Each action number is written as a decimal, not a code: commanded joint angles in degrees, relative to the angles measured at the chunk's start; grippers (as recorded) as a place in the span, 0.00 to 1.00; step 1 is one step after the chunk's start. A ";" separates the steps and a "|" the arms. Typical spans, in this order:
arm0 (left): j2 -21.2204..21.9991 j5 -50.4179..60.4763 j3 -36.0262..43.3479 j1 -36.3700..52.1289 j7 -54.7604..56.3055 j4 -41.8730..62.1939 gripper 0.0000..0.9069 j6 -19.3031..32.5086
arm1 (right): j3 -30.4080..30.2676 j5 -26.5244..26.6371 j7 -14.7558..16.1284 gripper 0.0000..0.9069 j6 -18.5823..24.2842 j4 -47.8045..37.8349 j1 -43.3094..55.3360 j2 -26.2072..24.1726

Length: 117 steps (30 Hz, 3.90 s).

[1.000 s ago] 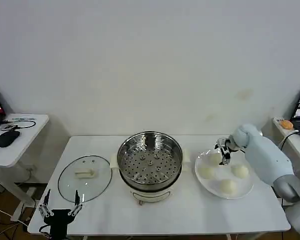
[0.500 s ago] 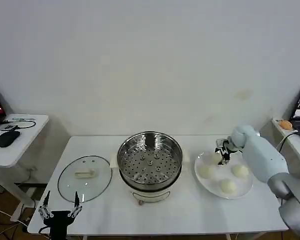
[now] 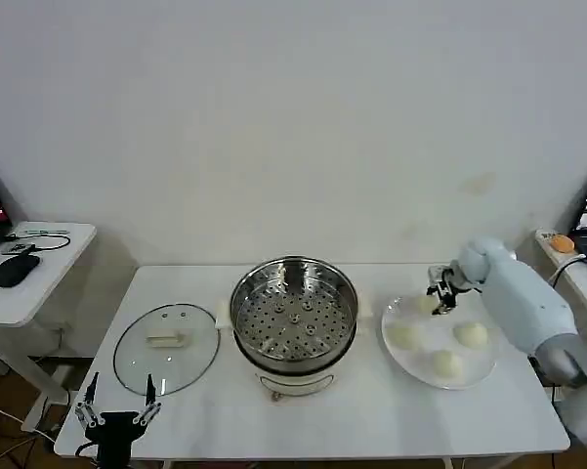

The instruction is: Take steamed baozi put them in steamer then cover it.

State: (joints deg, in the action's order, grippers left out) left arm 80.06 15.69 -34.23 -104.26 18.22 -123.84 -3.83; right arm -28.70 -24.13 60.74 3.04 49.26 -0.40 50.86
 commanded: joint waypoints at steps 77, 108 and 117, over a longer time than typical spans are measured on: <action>-1.21 -4.76 -2.35 1.40 0.49 -1.99 1.00 -2.55 | -42.11 -7.34 -20.67 1.00 32.22 14.41 23.79 20.32; -3.91 -1.74 0.11 0.76 -4.60 -3.19 1.00 -4.32 | -50.54 25.76 -15.14 1.00 -15.16 48.06 36.75 -26.03; -4.49 -0.69 0.63 1.15 -4.73 -2.34 1.00 -4.27 | -44.29 26.89 -12.27 1.00 -17.36 46.18 23.54 -28.90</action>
State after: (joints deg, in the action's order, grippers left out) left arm 75.82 14.65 -33.48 -103.14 13.82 -126.39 -8.03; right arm -75.00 0.01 47.38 -9.62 92.44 28.88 29.09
